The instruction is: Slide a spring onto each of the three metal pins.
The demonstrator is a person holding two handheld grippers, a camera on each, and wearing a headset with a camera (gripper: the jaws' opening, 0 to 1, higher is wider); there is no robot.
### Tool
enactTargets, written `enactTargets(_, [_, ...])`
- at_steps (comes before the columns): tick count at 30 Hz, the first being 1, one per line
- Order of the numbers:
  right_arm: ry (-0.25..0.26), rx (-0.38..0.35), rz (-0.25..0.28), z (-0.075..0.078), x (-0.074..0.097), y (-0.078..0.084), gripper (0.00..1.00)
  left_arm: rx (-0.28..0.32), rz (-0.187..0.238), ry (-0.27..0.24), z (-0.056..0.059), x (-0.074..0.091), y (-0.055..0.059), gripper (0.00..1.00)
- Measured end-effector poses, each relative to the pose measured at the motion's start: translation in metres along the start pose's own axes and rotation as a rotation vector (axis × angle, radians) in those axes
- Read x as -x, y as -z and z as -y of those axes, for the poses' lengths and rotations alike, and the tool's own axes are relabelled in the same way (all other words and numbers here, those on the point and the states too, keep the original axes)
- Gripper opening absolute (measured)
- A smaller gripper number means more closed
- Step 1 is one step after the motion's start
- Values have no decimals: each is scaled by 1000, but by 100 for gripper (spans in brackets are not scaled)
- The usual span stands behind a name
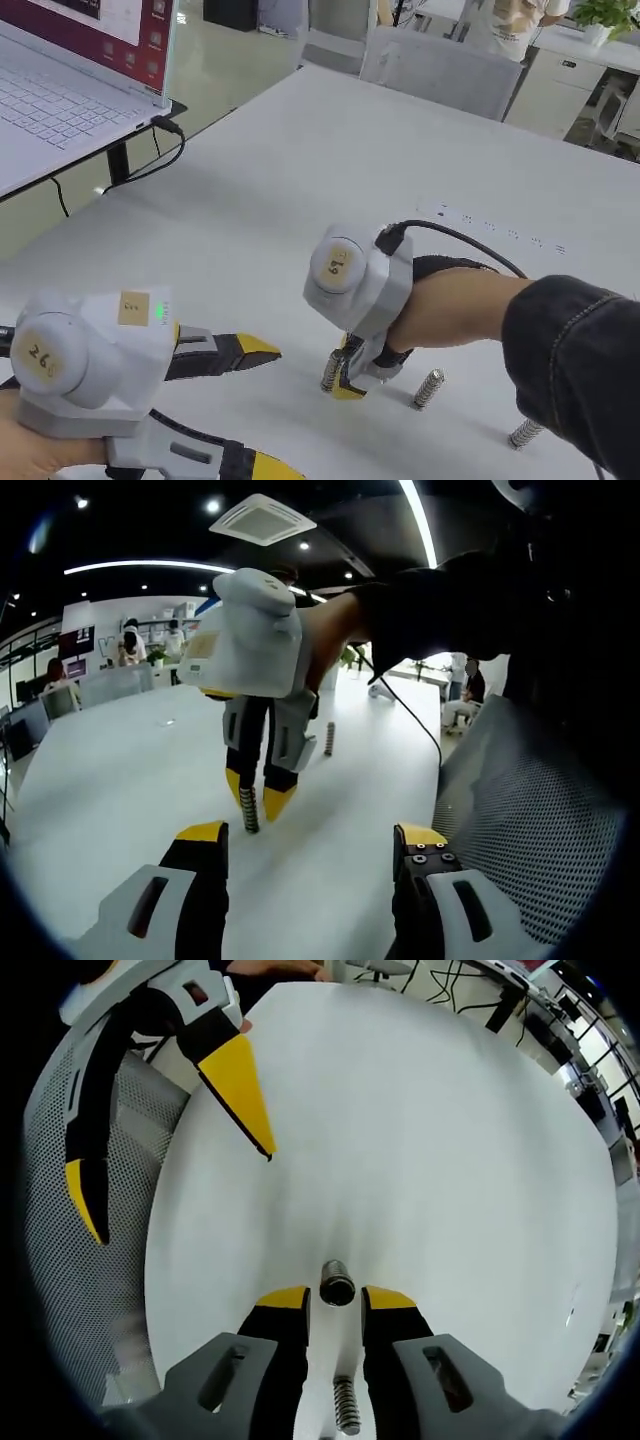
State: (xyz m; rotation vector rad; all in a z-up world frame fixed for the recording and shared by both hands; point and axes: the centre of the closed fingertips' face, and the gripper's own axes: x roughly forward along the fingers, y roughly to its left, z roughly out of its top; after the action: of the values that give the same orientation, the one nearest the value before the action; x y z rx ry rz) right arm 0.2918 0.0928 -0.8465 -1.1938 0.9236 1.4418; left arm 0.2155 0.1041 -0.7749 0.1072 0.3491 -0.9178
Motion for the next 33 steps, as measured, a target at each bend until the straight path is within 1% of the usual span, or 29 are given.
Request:
enactTargets(7, [17, -29, 24, 1, 9, 8, 19, -5, 0, -2, -1, 0, -2, 62])
enactTargets(12, [26, -51, 48, -4, 18, 10, 19, -9, -1, -2, -2, 0, -3, 62])
enactTargets(15, [37, -59, 65, -9, 23, 10, 19, -13, -2, 0, -2, 0, -4, 63])
enactTargets(18, [43, -72, 93, -15, 28, 11, 19, -15, -2, 1, -1, -1, -6, 63])
enactTargets(23, [55, -90, 125, -22, 35, 13, 20, -18, -4, 6, 0, -2, -7, 63])
enactTargets(33, [63, -136, 191, -40, 44, 17, 20, -25, -6, 14, 3, -5, -9, 63])
